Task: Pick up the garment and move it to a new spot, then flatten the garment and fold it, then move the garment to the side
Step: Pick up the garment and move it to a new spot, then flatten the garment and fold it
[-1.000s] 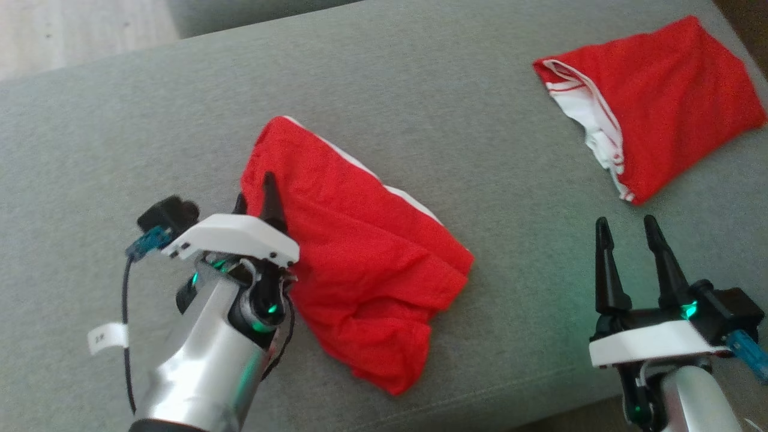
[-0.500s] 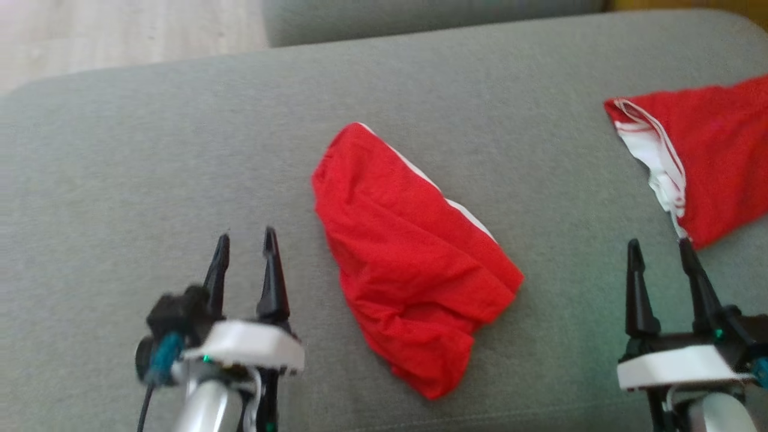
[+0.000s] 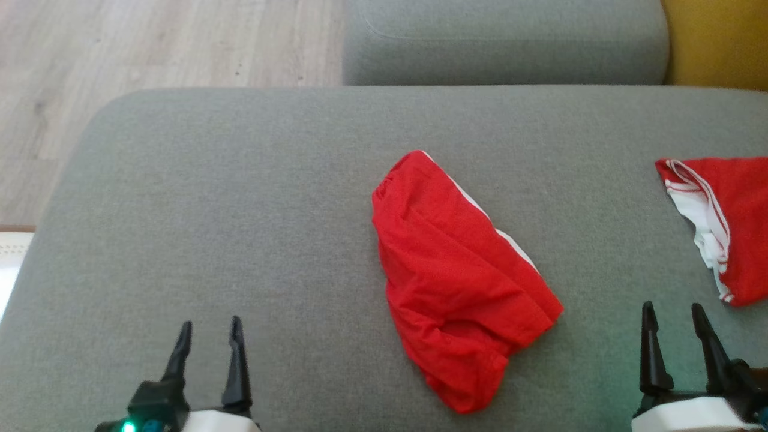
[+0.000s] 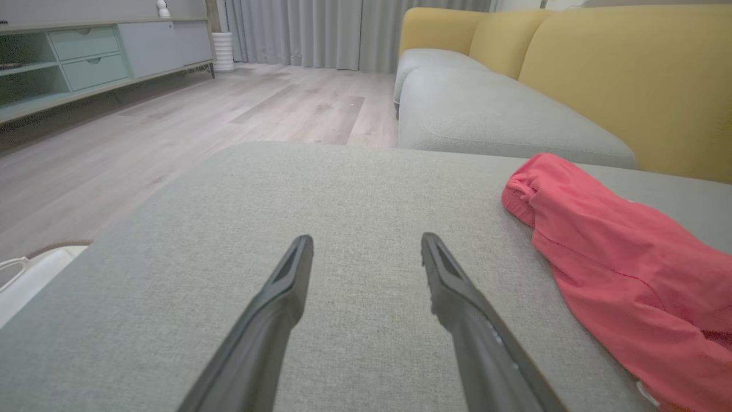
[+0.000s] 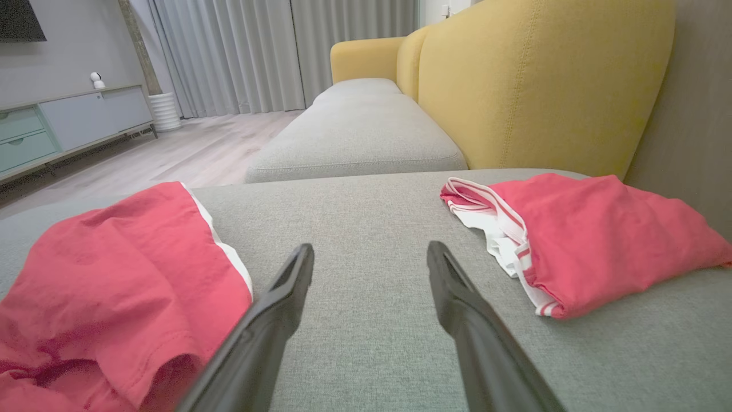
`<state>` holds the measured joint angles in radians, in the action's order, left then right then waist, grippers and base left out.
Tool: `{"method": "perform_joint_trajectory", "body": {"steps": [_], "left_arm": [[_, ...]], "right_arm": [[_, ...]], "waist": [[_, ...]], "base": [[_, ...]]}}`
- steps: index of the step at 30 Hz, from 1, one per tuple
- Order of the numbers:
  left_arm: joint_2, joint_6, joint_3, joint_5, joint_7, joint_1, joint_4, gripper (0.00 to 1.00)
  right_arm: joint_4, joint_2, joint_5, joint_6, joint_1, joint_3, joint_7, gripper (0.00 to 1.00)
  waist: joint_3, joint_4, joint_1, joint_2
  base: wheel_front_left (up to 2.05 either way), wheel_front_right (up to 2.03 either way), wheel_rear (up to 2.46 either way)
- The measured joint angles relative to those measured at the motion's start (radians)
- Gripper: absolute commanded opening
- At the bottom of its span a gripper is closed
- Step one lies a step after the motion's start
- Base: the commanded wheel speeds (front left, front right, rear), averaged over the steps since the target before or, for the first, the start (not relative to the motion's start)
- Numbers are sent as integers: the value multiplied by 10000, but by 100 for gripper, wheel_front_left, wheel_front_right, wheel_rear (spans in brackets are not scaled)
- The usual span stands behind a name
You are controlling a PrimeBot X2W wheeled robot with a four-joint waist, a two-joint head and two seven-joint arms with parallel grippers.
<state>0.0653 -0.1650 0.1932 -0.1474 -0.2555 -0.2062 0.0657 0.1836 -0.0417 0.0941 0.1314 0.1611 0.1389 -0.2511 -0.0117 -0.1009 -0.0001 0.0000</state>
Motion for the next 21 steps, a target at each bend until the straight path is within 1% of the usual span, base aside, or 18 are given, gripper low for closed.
{"method": "perform_joint_trajectory", "body": {"steps": [4,9,11,14,16,18,21], "left_arm": [[-15,257,-290,88,0,-1,33,100],[-44,418,-430,142,0,-1,92,100],[-69,422,-430,142,0,-1,117,100],[-73,428,-437,142,0,-1,125,100],[-75,426,-445,142,0,-1,123,100],[-77,426,-445,142,0,-1,115,100],[-86,428,-430,142,0,41,98,100]], "right_arm": [[138,2,31,0,1,-17,2,100],[228,2,44,0,0,-77,2,100],[245,2,44,0,0,-81,2,100],[276,2,343,0,-4,-249,2,100],[263,2,717,0,-73,-548,2,100],[253,2,1511,0,-246,-984,330,100],[533,-2,2961,0,-860,-1647,1954,100]], "waist": [[126,-132,0,0],[141,-73,0,0],[133,-32,0,0],[113,5,0,0],[93,40,0,0],[39,69,0,0],[-66,88,0,0]], "base": [[0,0,0],[0,0,0],[0,0,0],[0,0,0],[0,0,0],[0,0,0],[0,0,0]]}}
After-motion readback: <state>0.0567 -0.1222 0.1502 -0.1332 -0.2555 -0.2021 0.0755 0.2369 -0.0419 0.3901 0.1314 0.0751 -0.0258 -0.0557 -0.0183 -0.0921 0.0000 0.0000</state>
